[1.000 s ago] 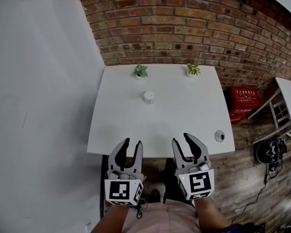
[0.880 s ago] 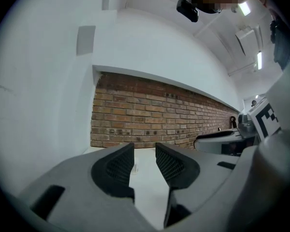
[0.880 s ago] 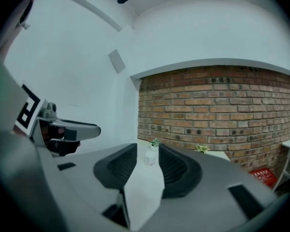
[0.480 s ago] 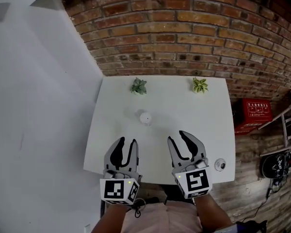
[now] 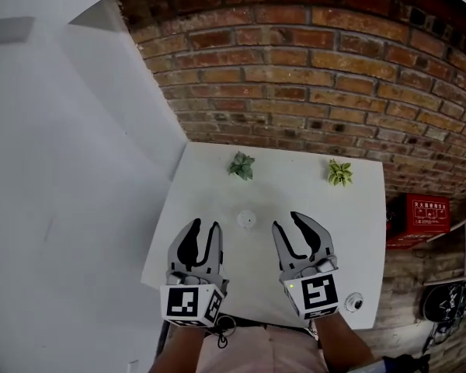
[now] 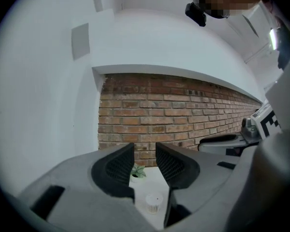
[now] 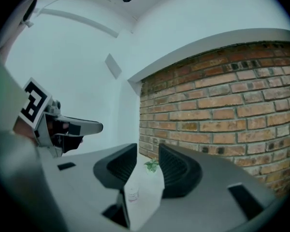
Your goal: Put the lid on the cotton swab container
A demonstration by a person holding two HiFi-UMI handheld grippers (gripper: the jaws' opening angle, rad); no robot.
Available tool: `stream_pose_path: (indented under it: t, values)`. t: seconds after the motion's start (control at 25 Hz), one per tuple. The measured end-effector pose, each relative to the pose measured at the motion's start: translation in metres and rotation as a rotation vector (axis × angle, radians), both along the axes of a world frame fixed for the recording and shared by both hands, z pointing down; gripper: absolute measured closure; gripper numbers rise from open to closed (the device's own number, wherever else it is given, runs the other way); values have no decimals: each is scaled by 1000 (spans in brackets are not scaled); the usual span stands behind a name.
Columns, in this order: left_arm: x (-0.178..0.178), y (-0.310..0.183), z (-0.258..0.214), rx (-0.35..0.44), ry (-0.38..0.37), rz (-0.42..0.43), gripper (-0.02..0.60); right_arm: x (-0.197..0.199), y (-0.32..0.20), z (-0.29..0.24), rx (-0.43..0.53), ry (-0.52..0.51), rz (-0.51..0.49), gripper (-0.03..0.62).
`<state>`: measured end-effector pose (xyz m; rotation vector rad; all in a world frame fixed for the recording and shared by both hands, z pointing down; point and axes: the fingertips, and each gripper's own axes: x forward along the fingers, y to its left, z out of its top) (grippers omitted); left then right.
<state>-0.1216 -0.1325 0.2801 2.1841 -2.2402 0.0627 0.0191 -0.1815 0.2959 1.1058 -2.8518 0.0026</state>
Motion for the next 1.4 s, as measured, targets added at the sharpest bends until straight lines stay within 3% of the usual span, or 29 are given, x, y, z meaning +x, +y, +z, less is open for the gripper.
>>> stream_pose_path:
  t: [0.16, 0.44, 0.72, 1.04, 1.4]
  values:
    - [-17, -11, 14, -32, 16, -16, 445, -14, -11, 19, -21, 3, -30, 448]
    - [-45, -33, 63, -111, 106, 9, 443, -54, -20, 59, -66, 50, -115, 426]
    - [-58, -43, 113, -192, 182, 54, 431, -83, -18, 124, -225, 172, -131, 398]
    - [-60, -51, 171, -236, 266, 163, 341, -99, -19, 197, -311, 276, -100, 379]
    - [-41, -62, 202, -257, 345, 342, 204, -108, -19, 219, -318, 311, -102, 381]
